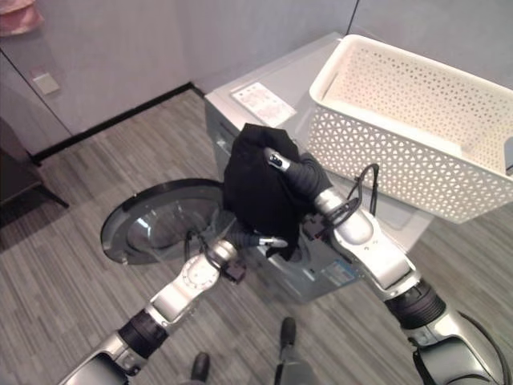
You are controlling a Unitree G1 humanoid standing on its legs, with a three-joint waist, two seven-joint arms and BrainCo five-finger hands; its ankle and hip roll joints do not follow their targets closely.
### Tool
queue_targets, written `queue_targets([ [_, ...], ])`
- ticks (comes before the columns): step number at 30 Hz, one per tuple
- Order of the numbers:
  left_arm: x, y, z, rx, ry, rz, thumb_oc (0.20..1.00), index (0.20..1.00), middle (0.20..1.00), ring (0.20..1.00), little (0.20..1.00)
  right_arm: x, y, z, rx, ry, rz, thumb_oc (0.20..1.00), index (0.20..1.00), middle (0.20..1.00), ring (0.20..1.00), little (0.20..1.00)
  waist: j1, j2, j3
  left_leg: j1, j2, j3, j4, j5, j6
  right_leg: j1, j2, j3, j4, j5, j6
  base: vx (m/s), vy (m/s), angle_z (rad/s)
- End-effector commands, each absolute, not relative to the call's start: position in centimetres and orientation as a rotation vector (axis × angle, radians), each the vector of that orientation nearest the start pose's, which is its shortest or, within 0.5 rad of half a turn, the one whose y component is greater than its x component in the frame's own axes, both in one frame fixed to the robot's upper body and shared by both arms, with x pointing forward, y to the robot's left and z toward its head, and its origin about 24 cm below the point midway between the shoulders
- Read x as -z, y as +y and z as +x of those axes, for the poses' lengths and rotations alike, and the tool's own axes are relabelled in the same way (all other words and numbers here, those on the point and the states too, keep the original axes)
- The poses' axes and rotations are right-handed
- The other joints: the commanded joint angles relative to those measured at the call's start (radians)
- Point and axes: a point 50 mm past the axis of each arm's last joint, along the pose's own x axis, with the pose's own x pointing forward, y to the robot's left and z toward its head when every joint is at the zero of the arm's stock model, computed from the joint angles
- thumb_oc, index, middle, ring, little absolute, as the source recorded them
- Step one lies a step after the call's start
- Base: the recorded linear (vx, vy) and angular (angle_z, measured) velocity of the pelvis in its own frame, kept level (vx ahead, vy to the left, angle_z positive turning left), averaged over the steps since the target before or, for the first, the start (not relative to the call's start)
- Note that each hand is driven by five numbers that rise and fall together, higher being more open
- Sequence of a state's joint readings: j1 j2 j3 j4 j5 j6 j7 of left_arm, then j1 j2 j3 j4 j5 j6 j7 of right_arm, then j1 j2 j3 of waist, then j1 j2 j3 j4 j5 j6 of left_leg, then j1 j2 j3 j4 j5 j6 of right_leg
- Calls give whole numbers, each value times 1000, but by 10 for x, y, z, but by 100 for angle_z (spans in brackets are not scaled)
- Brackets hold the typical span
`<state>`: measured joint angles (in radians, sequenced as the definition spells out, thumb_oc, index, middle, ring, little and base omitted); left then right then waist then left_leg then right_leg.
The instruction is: Grab the laundry basket,head to the washer,open it,put in the laundry and shut it.
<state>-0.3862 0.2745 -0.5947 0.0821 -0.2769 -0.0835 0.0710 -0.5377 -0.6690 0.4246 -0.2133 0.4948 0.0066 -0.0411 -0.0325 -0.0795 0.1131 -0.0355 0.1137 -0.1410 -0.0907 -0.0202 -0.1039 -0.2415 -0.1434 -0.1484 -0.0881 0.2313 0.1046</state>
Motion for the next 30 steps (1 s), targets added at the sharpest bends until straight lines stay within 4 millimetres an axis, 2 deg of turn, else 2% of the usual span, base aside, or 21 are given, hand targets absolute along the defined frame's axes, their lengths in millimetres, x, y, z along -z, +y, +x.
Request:
queue_targets([
  [1, -113, 53, 280, 520, -317, 47, 1000, 1000, 1000, 1000, 1000, -221, -107, 285, -590, -568, -166, 200, 200, 200, 200, 200, 9, -40, -73, 12, 43, 60, 3, -14, 1, 74, -46, 51, 14, -132, 79, 0, 0, 0],
  [6, -115, 50, 281, 476, -325, 12, 1000, 1000, 1000, 1000, 1000, -212, -103, 286, -574, -537, -122, 200, 200, 200, 200, 200, 5, -38, -77, 14, 42, 59, 3, -10, 1, 74, -43, 54, 16, -133, 77, 0, 0, 0],
  [7, -116, 47, 282, 462, -323, -4, 617, 617, 617, 617, 617, -206, -96, 284, -594, -513, -75, 200, 200, 200, 200, 200, 3, -35, -76, 12, 42, 59, 3, -7, 0, 72, -43, 56, 16, -133, 76, 0, 0, 0],
  [8, -116, 47, 282, 462, -323, -4, 617, 617, 617, 617, 617, -206, -96, 284, -594, -513, -75, 200, 200, 200, 200, 200, 3, -35, -76, 12, 42, 59, 3, -7, 0, 72, -43, 56, 16, -133, 76, -13, -10, -3],
  [9, -104, 72, 284, 365, -286, 12, 492, 492, 492, 492, 492, -204, -89, 280, -635, -507, -50, 200, 200, 200, 200, 200, 8, -33, -72, 6, 40, 57, 3, -2, -2, 69, -44, 53, 16, -133, 73, -9, -3, -4],
  [10, -103, 73, 283, 363, -284, 12, 432, 432, 432, 432, 432, -204, -89, 280, -637, -506, -49, 200, 200, 200, 200, 200, 5, -33, -74, 5, 40, 57, 3, -3, -2, 69, -44, 52, 16, -133, 73, 0, 0, 0],
  [14, -103, 73, 283, 363, -284, 12, 432, 432, 432, 432, 432, -204, -89, 280, -637, -506, -49, 200, 200, 200, 200, 200, 5, -33, -74, 5, 40, 56, 3, -3, -2, 69, -44, 52, 16, -133, 73, -10, -2, 0],
  [15, -99, 74, 266, 422, -277, 12, 200, 200, 200, 200, 200, -197, -86, 269, -683, -490, -32, 200, 200, 200, 200, 200, 13, -30, -64, -13, 36, 47, 3, 11, -1, 60, -49, 49, 17, -126, 71, -13, -9, 4],
  [16, -98, 75, 265, 422, -273, 12, 200, 200, 200, 200, 200, -196, -86, 269, -683, -487, -30, 200, 200, 200, 200, 200, 13, -27, -67, -9, 40, 47, 3, 3, -1, 66, -45, 47, 15, -132, 71, 0, 0, 0],
  [17, -112, 43, 265, 492, -333, 16, 200, 200, 200, 200, 200, -180, -83, 264, -686, -433, -8, 200, 200, 200, 200, 200, 6, -24, -57, -10, 43, 46, 3, 5, -2, 66, -41, 47, 16, -133, 72, 9, -25, 5],
  [18, -111, 42, 286, 364, -319, -69, 200, 200, 200, 200, 200, -177, -68, 262, -744, -406, 58, 200, 200, 200, 200, 200, -6, -34, -58, -14, 38, 53, 3, 10, -7, 57, -43, 54, 15, -130, 74, -21, -17, 11],
  [20, -106, 47, 291, 315, -300, -73, 200, 200, 200, 200, 200, -176, -65, 261, -761, -398, 83, 200, 200, 200, 200, 200, -8, -34, -60, -14, 39, 58, 3, 10, -9, 54, -42, 57, 15, -130, 73, -11, 0, 4],
  [23, -99, 69, 298, 231, -278, -42, 200, 200, 200, 200, 200, -178, -61, 256, -826, -388, 71, 200, 200, 200, 200, 200, -13, -35, -67, -12, 44, 68, 3, 10, -12, 54, -41, 61, 13, -131, 72, 19, 5, -7],
  [26, -100, 81, 298, 215, -297, 15, 200, 200, 200, 200, 200, -181, -65, 254, -846, -402, 40, 200, 200, 200, 200, 200, -14, -32, -69, -11, 47, 71, 3, 9, -13, 54, -39, 63, 11, -132, 72, 22, -4, -10],
  [27, -103, 94, 295, 201, -322, 43, 200, 200, 200, 200, 200, -183, -72, 254, -845, -414, 0, 354, 354, 354, 354, 354, -14, -29, -70, -10, 50, 72, 3, 8, -15, 54, -37, 62, 10, -133, 71, 25, -6, -5],
  [28, -103, 94, 295, 201, -322, 43, 200, 200, 200, 200, 200, -183, -72, 254, -845, -414, 0, 526, 526, 526, 526, 526, -14, -29, -70, -10, 50, 72, 3, 8, -15, 54, -37, 62, 10, -133, 71, 32, -9, -4],
  [29, -100, 112, 292, 172, -333, 74, 200, 200, 200, 200, 200, -192, -84, 253, -837, -467, -63, 1000, 1000, 1000, 1000, 1000, -13, -26, -73, -10, 52, 73, 3, 8, -19, 56, -35, 62, 7, -134, 73, 0, 0, 0],
  [30, -100, 112, 292, 172, -333, 74, 200, 200, 200, 200, 200, -191, -84, 253, -837, -467, -63, 1000, 1000, 1000, 1000, 1000, -13, -26, -73, -10, 52, 73, 3, 8, -19, 56, -35, 62, 7, -134, 73, 0, 0, 0],
])
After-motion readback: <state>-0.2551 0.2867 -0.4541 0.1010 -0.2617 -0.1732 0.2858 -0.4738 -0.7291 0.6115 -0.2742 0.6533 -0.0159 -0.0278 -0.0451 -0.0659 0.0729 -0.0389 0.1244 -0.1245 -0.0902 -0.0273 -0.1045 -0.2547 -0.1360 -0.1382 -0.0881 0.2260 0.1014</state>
